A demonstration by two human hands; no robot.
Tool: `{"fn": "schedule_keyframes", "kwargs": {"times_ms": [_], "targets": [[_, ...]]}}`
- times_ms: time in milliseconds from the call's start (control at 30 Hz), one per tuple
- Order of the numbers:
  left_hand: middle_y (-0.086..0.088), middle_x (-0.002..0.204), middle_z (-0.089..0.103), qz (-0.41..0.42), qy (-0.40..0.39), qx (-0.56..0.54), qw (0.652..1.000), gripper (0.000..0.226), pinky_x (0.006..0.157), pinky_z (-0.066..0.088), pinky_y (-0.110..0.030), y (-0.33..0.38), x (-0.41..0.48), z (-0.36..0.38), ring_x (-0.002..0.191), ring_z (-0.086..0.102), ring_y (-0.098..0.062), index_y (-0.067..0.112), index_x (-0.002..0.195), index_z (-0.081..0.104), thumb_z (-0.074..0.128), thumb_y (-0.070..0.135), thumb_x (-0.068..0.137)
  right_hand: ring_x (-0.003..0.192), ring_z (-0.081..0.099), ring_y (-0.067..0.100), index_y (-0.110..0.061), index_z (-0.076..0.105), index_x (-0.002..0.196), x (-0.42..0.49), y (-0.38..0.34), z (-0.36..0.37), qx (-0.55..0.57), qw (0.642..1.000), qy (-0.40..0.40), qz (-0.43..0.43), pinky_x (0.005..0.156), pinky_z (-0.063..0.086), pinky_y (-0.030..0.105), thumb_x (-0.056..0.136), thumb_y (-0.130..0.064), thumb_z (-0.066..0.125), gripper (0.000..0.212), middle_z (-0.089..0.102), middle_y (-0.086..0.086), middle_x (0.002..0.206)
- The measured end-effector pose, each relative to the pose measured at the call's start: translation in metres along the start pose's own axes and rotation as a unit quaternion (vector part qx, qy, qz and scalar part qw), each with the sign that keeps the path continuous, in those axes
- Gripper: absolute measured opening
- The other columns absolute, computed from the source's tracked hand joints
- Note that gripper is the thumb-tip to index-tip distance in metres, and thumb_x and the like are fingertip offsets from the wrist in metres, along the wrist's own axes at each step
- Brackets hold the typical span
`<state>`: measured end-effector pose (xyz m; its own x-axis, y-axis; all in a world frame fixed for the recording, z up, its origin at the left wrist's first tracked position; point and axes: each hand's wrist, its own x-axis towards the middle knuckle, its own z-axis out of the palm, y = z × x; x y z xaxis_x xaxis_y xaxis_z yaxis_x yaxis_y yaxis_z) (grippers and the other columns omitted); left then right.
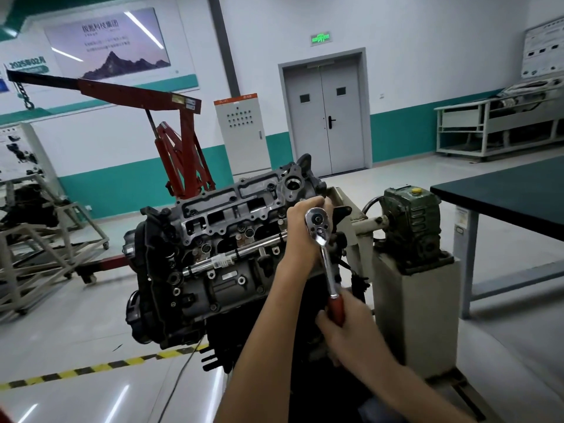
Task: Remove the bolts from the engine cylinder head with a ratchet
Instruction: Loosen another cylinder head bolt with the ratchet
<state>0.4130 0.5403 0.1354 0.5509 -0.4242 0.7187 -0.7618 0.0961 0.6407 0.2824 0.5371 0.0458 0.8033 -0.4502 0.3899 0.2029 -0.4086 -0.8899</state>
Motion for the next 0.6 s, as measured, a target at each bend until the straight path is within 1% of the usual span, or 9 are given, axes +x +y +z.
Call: {"fn": "schedule_keyframes", "kwargs": {"times_ms": [67, 100, 167, 233, 267, 333, 400, 467, 600], "targets": [[-0.017, 0.051, 0.039, 0.023, -0.046, 0.016, 0.999, 0.043, 0.049, 0.027, -0.027, 0.001, 0.001, -0.007, 0.049, 0.032, -0.012, -0.005, 0.057, 0.043, 0.054, 0.009, 0.096, 0.041, 0.043, 0.004, -0.021, 0.048, 0.068, 0.011, -0.001, -0.044, -0.130, 0.990, -0.033, -0.048, 0.043, 0.035, 0.012, 0.077, 0.006, 0.059, 0.030, 0.046, -0.004, 0.052], [-0.009, 0.049, 0.038, 0.035, -0.070, 0.037, 0.996, 0.044, 0.049, 0.027, -0.025, 0.004, 0.002, -0.010, 0.048, 0.031, -0.010, 0.000, 0.055, 0.042, 0.055, 0.010, 0.096, 0.043, 0.046, 0.004, -0.021, 0.050, 0.071, 0.021, -0.003, -0.071, -0.194, 0.977, -0.061, -0.069, 0.046, 0.040, 0.016, 0.078, 0.005, 0.061, 0.029, 0.050, -0.003, 0.054], [0.000, 0.049, 0.039, 0.055, -0.113, 0.083, 0.989, 0.043, 0.050, 0.027, -0.023, 0.007, 0.005, -0.013, 0.049, 0.032, -0.012, 0.006, 0.054, 0.043, 0.057, 0.010, 0.094, 0.046, 0.051, 0.003, -0.026, 0.049, 0.082, 0.048, -0.014, -0.122, -0.340, 0.929, -0.092, -0.113, 0.048, 0.044, 0.019, 0.081, -0.003, 0.062, 0.026, 0.053, -0.005, 0.058], [0.000, 0.051, 0.043, 0.059, -0.135, 0.085, 0.985, 0.040, 0.051, 0.029, -0.025, 0.006, 0.007, -0.012, 0.050, 0.034, -0.016, 0.007, 0.054, 0.047, 0.058, 0.009, 0.093, 0.050, 0.050, -0.003, -0.027, 0.050, 0.087, 0.071, -0.031, -0.149, -0.473, 0.862, -0.080, -0.166, 0.051, 0.036, 0.010, 0.082, -0.013, 0.063, 0.020, 0.048, -0.013, 0.056], [0.004, 0.050, 0.042, 0.049, -0.125, 0.066, 0.989, 0.042, 0.051, 0.028, -0.024, 0.004, 0.007, -0.012, 0.049, 0.034, -0.014, 0.010, 0.053, 0.046, 0.058, 0.008, 0.093, 0.051, 0.049, -0.005, -0.023, 0.054, 0.090, 0.076, -0.034, -0.151, -0.492, 0.849, -0.072, -0.180, 0.051, 0.033, 0.008, 0.082, -0.016, 0.063, 0.014, 0.047, -0.015, 0.057], [0.006, 0.049, 0.040, 0.012, -0.079, 0.018, 0.997, 0.044, 0.051, 0.028, -0.024, -0.002, 0.004, -0.010, 0.048, 0.034, -0.011, 0.008, 0.052, 0.045, 0.056, 0.009, 0.095, 0.055, 0.052, -0.002, -0.016, 0.057, 0.095, 0.070, -0.027, -0.136, -0.460, 0.870, -0.060, -0.164, 0.052, 0.037, 0.009, 0.081, -0.017, 0.063, 0.015, 0.055, -0.008, 0.063], [-0.003, 0.051, 0.040, -0.009, -0.042, 0.001, 0.999, 0.044, 0.052, 0.028, -0.029, -0.003, 0.003, -0.005, 0.050, 0.035, -0.015, -0.004, 0.056, 0.046, 0.054, 0.011, 0.097, 0.058, 0.054, 0.007, -0.018, 0.053, 0.088, 0.044, -0.012, -0.105, -0.357, 0.929, -0.043, -0.088, 0.056, 0.046, 0.019, 0.080, -0.013, 0.064, 0.014, 0.058, 0.002, 0.070], [-0.008, 0.052, 0.040, -0.020, -0.005, 0.000, 1.000, 0.045, 0.052, 0.028, -0.032, 0.001, 0.003, 0.004, 0.051, 0.034, -0.017, -0.005, 0.056, 0.045, 0.053, 0.011, 0.097, 0.049, 0.046, 0.006, -0.021, 0.047, 0.074, 0.018, 0.000, -0.066, -0.222, 0.975, 0.000, -0.030, 0.052, 0.040, 0.022, 0.078, -0.007, 0.063, 0.022, 0.052, 0.001, 0.061], [-0.008, 0.056, 0.036, -0.034, 0.038, -0.029, 0.998, 0.043, 0.051, 0.025, -0.027, 0.006, 0.001, 0.008, 0.053, 0.031, -0.016, -0.007, 0.057, 0.042, 0.053, 0.007, 0.096, 0.033, 0.040, 0.008, -0.017, 0.044, 0.069, 0.000, -0.002, 0.003, -0.015, 1.000, 0.006, 0.014, 0.037, 0.035, 0.019, 0.080, -0.002, 0.057, 0.023, 0.044, 0.001, 0.049]]}}
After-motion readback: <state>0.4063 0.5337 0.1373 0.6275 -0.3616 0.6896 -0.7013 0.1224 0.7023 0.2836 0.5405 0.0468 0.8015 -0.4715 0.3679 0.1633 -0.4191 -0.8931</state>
